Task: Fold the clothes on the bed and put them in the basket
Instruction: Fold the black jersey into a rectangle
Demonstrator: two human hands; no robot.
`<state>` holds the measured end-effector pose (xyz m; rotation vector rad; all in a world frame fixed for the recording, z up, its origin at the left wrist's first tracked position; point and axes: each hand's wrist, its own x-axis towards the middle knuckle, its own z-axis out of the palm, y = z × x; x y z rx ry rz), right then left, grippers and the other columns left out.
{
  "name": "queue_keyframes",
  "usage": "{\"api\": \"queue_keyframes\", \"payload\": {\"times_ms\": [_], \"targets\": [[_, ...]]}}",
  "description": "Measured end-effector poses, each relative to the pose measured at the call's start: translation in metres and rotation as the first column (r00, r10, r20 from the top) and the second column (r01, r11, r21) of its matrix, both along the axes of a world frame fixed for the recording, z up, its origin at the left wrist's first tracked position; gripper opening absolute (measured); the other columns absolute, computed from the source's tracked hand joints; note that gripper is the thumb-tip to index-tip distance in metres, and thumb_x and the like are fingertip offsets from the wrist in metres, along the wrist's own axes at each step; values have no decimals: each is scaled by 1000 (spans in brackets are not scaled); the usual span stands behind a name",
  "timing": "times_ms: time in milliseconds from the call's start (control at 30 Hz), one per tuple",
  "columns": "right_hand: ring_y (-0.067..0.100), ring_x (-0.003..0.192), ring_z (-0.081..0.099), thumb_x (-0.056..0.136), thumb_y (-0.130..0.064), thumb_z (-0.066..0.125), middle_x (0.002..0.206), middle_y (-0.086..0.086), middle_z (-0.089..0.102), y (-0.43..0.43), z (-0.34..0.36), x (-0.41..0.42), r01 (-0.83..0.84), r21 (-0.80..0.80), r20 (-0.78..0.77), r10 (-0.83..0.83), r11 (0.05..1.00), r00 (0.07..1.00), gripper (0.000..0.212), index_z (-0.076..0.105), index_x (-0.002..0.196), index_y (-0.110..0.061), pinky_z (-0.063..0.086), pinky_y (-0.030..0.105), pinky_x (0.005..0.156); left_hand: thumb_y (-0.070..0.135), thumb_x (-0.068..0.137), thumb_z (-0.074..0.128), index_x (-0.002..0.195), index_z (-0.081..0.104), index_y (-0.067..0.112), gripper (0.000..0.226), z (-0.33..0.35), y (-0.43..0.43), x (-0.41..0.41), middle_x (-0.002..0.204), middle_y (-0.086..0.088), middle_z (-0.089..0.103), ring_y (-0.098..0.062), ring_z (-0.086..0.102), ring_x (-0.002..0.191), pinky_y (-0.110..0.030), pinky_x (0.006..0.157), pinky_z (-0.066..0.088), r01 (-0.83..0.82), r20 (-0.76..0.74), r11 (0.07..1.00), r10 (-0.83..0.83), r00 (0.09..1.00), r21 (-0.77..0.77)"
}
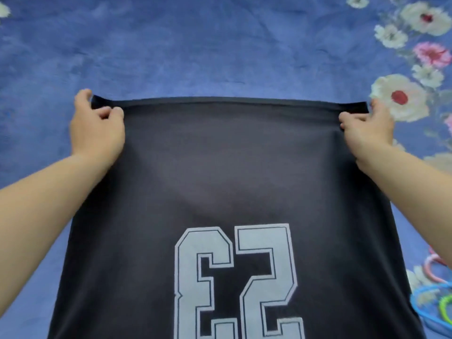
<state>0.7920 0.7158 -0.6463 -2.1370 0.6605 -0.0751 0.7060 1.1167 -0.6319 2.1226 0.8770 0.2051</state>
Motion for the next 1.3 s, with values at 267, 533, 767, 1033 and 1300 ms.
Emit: {"api": "queue_keyframes", "payload": {"times_ms": [267, 533, 767, 1033, 1300], "targets": [[26, 150, 10, 98, -42, 32, 162, 8, 16, 67, -11, -117, -750, -504, -117, 827, 428, 550, 62, 25, 154, -19, 5, 39, 121, 44, 98, 27, 154, 19, 22, 61, -27, -107, -88, 163, -6, 4, -23, -1, 150, -42, 119, 2, 683, -222, 622, -656, 721, 383], [20, 151, -1, 93, -56, 7, 164, 4, 3, -14, -25, -148, -693, -622, -446, 563, 364, 696, 73, 7, 157, -20, -2, 39, 121, 48, 101, 22, 155, 14, 20, 61, -39, -58, -131, 163, -13, 4, -27, 0, 150, -46, 120, 3, 609, -451, 626, -416, 789, 488], [30, 149, 14, 98, -40, 30, 160, 17, 18, 16, -3, -279, -717, -584, -316, 707, 381, 633, 68, 22, 152, 0, 7, 43, 121, 42, 101, 22, 155, 8, 13, 62, -15, -154, -242, 163, -13, -1, -25, -5, 150, -42, 119, 0, 590, -321, 735, -500, 804, 334], [28, 148, 19, 96, -45, 30, 159, 16, 23, -54, 1, -422, -658, -554, -479, 452, 509, 753, 71, 27, 151, 0, 8, 40, 120, 35, 104, 28, 155, 5, 11, 61, -19, -192, -361, 162, -15, -5, -27, -6, 150, -46, 121, 1, 395, -456, 888, -258, 852, 237], [34, 134, 32, 79, -57, 36, 149, 15, 40, -160, 31, -468, -202, -485, -328, 37, 851, 944, 78, 43, 143, -13, 27, 53, 105, 37, 95, 37, 147, 31, 6, 62, -4, -299, -400, 155, -22, 25, -37, 23, 142, -49, 111, 21, 822, -337, 513, -750, 569, 247]]}}
